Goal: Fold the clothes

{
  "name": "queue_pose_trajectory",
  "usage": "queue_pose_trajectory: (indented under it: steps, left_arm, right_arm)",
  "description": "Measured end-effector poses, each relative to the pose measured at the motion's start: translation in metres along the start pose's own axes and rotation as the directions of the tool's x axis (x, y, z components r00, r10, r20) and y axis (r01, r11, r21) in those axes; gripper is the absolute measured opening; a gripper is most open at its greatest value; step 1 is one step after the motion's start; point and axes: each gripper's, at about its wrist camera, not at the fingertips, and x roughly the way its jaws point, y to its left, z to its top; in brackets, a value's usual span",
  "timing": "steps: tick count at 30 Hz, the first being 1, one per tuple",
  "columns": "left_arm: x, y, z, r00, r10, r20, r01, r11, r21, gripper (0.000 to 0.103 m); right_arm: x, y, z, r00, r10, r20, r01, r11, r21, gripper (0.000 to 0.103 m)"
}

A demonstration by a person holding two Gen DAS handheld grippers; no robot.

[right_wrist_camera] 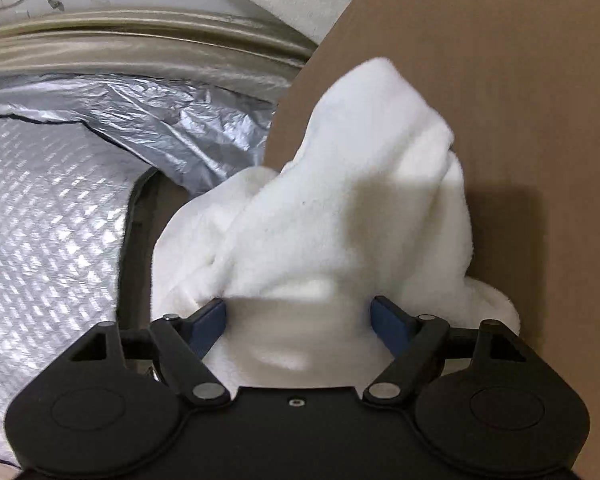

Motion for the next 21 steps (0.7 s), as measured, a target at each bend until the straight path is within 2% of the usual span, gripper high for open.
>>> queue_pose_trajectory:
  steps: [4,6,8,11,14,16,18,21]
  left_arm:
    - [-0.010,-0.035,-0.016,0.999,-0.033,-0.033,0.037,0.991,0.127,0.059]
    - [-0.016,-0.042,-0.023,0.998,-0.053,-0.045,0.059,0.985,0.159,0.059]
    - [-0.019,-0.053,-0.031,0.995,-0.074,-0.060,0.084,0.979,0.185,0.059]
    - [-0.017,-0.075,-0.040,0.996,-0.070,-0.051,0.081,0.965,0.248,0.059]
    - [-0.020,-0.092,-0.049,0.988,-0.133,-0.077,0.146,0.969,0.200,0.059]
    - [-0.010,-0.111,-0.053,0.980,-0.167,-0.109,0.186,0.962,0.200,0.059]
    - [-0.007,-0.139,-0.064,0.974,-0.176,-0.142,0.209,0.943,0.261,0.059]
    - [0.001,-0.189,-0.079,0.968,-0.169,-0.186,0.230,0.897,0.377,0.054]
  right_arm:
    - [-0.019,0.000,-0.009,0.997,0.074,-0.027,-0.073,0.997,0.032,0.084]
    - [-0.029,0.003,-0.016,0.994,0.106,-0.030,-0.105,0.994,0.030,0.084]
    - [-0.039,0.012,-0.027,0.994,0.106,-0.026,-0.106,0.994,0.003,0.084]
    - [-0.050,0.023,-0.045,0.992,0.118,-0.049,-0.119,0.992,-0.028,0.084]
    - [-0.067,0.026,-0.057,0.988,0.144,-0.048,-0.146,0.988,-0.041,0.084]
    - [-0.080,0.028,-0.063,0.992,0.125,-0.022,-0.126,0.989,-0.070,0.084]
    - [-0.091,0.026,-0.064,0.994,0.112,0.004,-0.111,0.991,-0.071,0.084]
    - [-0.107,0.017,-0.058,0.989,0.140,0.051,-0.138,0.990,-0.033,0.084]
